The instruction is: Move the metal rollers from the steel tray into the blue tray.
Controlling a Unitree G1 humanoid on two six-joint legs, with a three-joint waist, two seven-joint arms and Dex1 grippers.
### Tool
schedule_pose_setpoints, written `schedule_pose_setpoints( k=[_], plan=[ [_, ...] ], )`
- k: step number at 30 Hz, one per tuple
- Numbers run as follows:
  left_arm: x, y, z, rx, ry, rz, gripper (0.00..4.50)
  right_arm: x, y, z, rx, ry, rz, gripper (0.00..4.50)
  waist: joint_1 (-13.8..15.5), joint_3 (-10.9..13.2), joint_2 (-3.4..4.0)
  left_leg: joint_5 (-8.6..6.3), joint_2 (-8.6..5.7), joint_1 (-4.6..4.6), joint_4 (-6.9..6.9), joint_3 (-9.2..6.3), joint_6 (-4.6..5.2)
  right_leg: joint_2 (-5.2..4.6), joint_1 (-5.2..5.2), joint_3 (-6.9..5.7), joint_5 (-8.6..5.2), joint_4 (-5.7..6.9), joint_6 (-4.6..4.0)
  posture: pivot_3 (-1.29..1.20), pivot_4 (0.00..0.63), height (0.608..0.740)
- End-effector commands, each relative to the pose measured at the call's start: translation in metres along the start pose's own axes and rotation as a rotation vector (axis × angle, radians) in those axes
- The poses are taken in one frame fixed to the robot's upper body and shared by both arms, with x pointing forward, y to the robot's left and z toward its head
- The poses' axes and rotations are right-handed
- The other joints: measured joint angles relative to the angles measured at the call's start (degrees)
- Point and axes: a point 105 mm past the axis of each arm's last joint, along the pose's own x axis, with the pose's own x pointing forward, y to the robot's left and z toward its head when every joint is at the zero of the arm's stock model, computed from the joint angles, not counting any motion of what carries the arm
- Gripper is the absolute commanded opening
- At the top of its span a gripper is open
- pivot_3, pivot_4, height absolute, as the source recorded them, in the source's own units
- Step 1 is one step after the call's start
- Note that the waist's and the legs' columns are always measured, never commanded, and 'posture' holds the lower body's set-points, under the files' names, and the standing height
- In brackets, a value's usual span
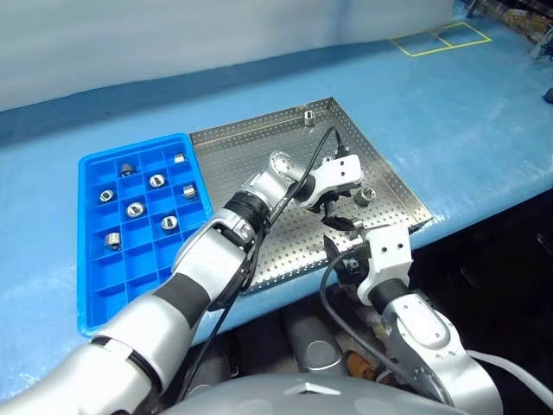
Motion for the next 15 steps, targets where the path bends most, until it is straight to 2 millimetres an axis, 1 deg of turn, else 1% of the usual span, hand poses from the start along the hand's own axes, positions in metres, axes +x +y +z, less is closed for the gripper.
schedule_pose_setpoints(
  k=[1, 10, 15],
  plan=[
    [0.007, -0.005, 0.013, 0.048, -0.022, -0.009, 4.47, -0.001, 0.003, 0.005, 0.003, -0.025, 0.008, 3.60, 0.2, 0.0, 0.00, 0.00, 0.00, 0.00, 0.00, 0.00, 0.00, 0.00, 0.00, 0.00, 0.00, 0.00, 0.00, -0.36, 0.150, 0.740],
    [0.026, -0.018, 0.007, 0.054, 0.009, -0.026, 4.47, -0.001, 0.004, 0.005, 0.003, -0.027, 0.000, 3.60, 0.1, 0.0, 0.00, 0.00, 0.00, 0.00, 0.01, 0.00, 0.00, 0.00, 0.00, 0.01, 0.00, 0.00, 0.00, -0.39, 0.150, 0.740],
    [0.036, -0.025, 0.008, 0.061, 0.011, -0.034, 4.47, -0.003, 0.002, 0.005, 0.004, -0.029, -0.013, 3.60, -0.1, 0.0, 0.01, 0.00, 0.00, 0.00, 0.01, 0.00, 0.00, 0.00, 0.00, 0.01, 0.00, 0.00, 0.00, -0.40, 0.150, 0.740]
  ],
)
